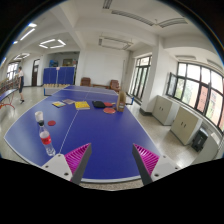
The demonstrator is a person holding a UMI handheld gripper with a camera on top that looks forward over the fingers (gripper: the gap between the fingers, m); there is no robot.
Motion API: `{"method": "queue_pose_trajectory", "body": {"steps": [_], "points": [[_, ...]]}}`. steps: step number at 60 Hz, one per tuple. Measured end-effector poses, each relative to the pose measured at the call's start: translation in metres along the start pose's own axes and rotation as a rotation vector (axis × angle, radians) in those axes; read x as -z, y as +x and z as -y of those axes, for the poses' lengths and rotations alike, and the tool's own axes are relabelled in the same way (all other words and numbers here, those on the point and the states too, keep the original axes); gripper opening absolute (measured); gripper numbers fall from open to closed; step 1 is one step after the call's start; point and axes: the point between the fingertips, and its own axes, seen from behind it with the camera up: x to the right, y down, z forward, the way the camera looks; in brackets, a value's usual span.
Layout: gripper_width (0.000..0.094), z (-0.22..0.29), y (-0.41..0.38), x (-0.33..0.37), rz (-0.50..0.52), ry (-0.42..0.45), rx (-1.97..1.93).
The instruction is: Pour water
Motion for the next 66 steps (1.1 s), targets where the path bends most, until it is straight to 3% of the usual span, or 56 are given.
{"method": "queue_pose_trajectory", "body": {"steps": [11,20,25,34,43,52,61,66], "points": [[0.0848,-0.038,-0.007,0.005,0.013,-0.051,-0.005],[0.0848,-0.105,-0.028,0.02,0.006,-0.118,0.009],[0.084,-0.15,-0.073,0.016,0.02,-0.153,-0.004],[0.084,-0.188,-0.161,0.013,0.06,-0.208,-0.062],[0.0842,-0.175,-0.264,-0.026,0.121,-0.155,-0.09],[0.0843,-0.128,-0.341,-0.09,0.152,-0.06,-0.121],[0.0838,-0.093,-0.367,-0.155,0.106,0.022,-0.133],[0.0792,-0.08,-0.365,-0.183,0.063,0.052,-0.13]]}}
